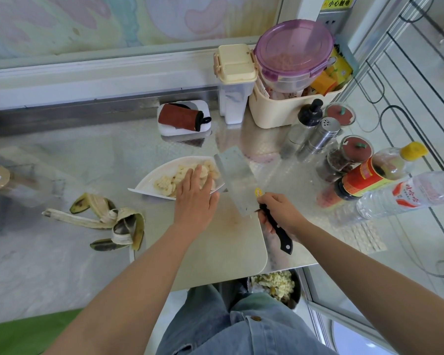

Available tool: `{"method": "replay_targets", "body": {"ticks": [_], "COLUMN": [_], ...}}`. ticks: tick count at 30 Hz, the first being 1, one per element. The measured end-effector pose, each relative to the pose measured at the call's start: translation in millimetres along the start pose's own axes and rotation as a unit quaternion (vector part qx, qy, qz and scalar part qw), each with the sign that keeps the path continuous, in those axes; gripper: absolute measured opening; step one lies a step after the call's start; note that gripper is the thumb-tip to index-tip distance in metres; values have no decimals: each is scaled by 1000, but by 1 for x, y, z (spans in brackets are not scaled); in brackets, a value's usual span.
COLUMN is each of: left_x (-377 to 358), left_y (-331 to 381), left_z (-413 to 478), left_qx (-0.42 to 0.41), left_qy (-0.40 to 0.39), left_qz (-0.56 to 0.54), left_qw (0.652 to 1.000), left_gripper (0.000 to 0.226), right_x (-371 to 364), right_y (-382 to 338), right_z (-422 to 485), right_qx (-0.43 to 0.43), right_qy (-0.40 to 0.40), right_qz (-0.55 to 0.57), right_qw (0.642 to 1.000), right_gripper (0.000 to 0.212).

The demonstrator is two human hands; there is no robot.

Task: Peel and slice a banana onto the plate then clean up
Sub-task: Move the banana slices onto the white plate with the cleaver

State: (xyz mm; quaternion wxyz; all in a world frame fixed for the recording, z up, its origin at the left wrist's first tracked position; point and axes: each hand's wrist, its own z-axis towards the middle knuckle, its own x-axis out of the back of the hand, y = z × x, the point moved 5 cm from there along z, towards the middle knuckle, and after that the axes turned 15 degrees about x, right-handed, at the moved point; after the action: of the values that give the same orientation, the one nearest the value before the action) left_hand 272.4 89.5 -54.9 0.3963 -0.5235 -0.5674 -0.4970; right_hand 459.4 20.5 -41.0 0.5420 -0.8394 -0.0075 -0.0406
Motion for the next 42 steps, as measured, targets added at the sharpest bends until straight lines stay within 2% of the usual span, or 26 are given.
{"method": "replay_targets", "body": {"ticks": [3, 7, 10, 11, 12, 13, 14, 16, 17, 18, 19, 23, 26, 28, 32, 37, 39, 42], "left_x": [-3, 6, 21, 27, 31, 36, 38, 31, 26, 23, 21, 19, 23, 26, 32, 29, 30, 32], "left_y": [2, 8, 8, 6, 2, -3, -8, -11, -9, -7, -6, -17, -34, -43, -55, -78, -84, -87], "left_z": [-4, -8, -7, -6, -5, -4, -3, 0, 0, -3, -5, -11, -14, -15, -15, -8, -7, -6], "left_qx": [-18, -33, -10, 14, 45, 86, 133, 212, 233, 241, 243, 252, 260, 270, 288, 299, 294, 274], "left_qy": [5, 60, 99, 103, 102, 89, 52, -92, -155, -194, -206, -186, -181, -177, -177, -181, -185, -197], "left_qz": [31, -74, -176, -217, -273, -345, -431, -581, -615, -633, -639, -647, -618, -607, -608, -595, -588, -587], "left_qw": [999, 995, 979, 971, 956, 930, 891, 781, 737, 709, 700, 695, 720, 727, 718, 723, 731, 736], "left_gripper": [49, 43, 46, 45, 42, 40, 41, 45, 43, 38, 32, 27, 23, 19, 19, 24, 24, 26], "right_x": [11, 12, 2, -2, -6, -10, -15, -25, -31, -37, -42, -57, -54, -60, -99, -105, -114, -133], "right_y": [0, -1, -5, -9, -13, -16, -20, -24, -22, -21, -18, -14, -27, -33, -32, -29, -35, -41], "right_z": [-2, -3, 1, 2, 2, 2, 2, 1, 1, 0, 0, -4, 9, 23, 39, 56, 57, 56], "right_qx": [2, 40, 128, 166, 204, 240, 268, 309, 322, 332, 338, 324, 297, 285, 277, 217, 235, 263], "right_qy": [43, 29, 16, 13, 11, 8, 7, 4, -3, -13, -29, -104, -56, -64, -169, -136, -137, -168], "right_qz": [4, -40, -157, -219, -281, -334, -376, -420, -430, -435, -436, -412, -408, -393, -426, -454, -431, -423], "right_qw": [999, 998, 979, 961, 938, 911, 887, 854, 844, 837, 834, 845, 862, 872, 845, 853, 861, 851], "right_gripper": [30, 31, 18, 14, 22, 34, 43, 51, 52, 52, 53, 54, 49, 47, 54, 57, 54, 55]}}
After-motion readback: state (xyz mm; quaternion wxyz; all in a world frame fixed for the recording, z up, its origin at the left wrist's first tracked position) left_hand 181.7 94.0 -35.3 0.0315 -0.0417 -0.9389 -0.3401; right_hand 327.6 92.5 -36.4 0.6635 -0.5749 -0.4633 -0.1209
